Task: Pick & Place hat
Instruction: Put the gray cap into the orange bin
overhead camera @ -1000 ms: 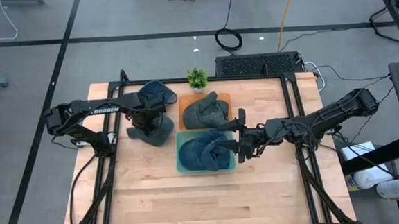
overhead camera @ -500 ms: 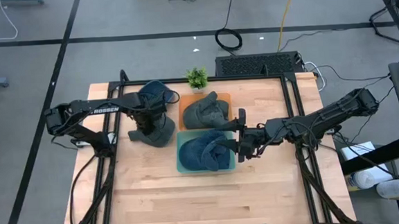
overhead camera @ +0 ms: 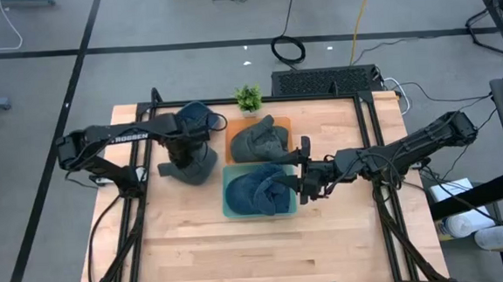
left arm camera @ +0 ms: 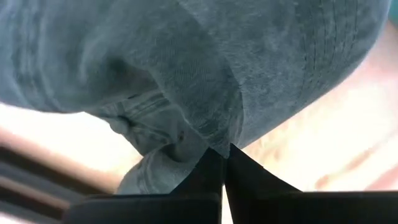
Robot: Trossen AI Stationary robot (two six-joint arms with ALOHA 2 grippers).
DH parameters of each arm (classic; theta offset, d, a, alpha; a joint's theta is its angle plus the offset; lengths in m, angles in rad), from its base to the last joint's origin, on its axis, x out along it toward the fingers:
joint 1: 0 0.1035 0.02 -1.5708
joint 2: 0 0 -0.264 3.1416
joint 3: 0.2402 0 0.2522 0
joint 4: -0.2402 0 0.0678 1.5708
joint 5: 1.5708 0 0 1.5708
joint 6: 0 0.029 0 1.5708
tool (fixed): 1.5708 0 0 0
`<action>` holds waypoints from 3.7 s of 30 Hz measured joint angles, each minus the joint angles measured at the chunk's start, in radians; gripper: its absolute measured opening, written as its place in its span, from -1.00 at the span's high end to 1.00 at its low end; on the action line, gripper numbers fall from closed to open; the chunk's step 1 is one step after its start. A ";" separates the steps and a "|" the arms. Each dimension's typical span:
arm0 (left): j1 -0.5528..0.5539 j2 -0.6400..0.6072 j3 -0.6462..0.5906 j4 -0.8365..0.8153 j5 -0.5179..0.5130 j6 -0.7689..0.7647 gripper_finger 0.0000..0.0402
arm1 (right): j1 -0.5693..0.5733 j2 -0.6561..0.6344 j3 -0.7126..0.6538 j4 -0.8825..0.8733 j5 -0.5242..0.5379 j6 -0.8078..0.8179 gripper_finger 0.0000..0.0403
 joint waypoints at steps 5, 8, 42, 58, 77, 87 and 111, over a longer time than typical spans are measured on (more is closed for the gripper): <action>-0.041 -0.001 0.136 -0.159 -0.015 0.051 0.99 | 0.000 0.000 0.000 0.000 0.000 0.001 -0.16; -0.061 -0.001 0.234 -0.237 -0.040 0.076 1.00 | 0.000 0.000 0.000 0.006 0.000 0.023 -0.16; -0.367 -0.001 0.600 -0.319 -0.422 0.878 1.00 | -0.014 0.000 0.065 0.034 0.102 0.404 -0.16; -0.528 -0.001 0.600 -0.314 -0.713 1.270 1.00 | -0.206 0.000 0.417 -0.468 -0.015 1.259 -0.16; -0.694 -0.012 0.601 -0.125 -0.926 1.605 1.00 | -0.445 0.024 0.420 -0.506 -0.429 1.956 -0.16; -0.660 -0.012 0.601 0.006 -0.926 1.755 1.00 | -0.451 0.088 0.419 -0.502 -0.561 2.024 -0.16; -0.662 -0.012 0.601 0.107 -0.925 1.803 1.00 | -0.423 0.301 0.418 -0.338 -0.679 1.984 -0.13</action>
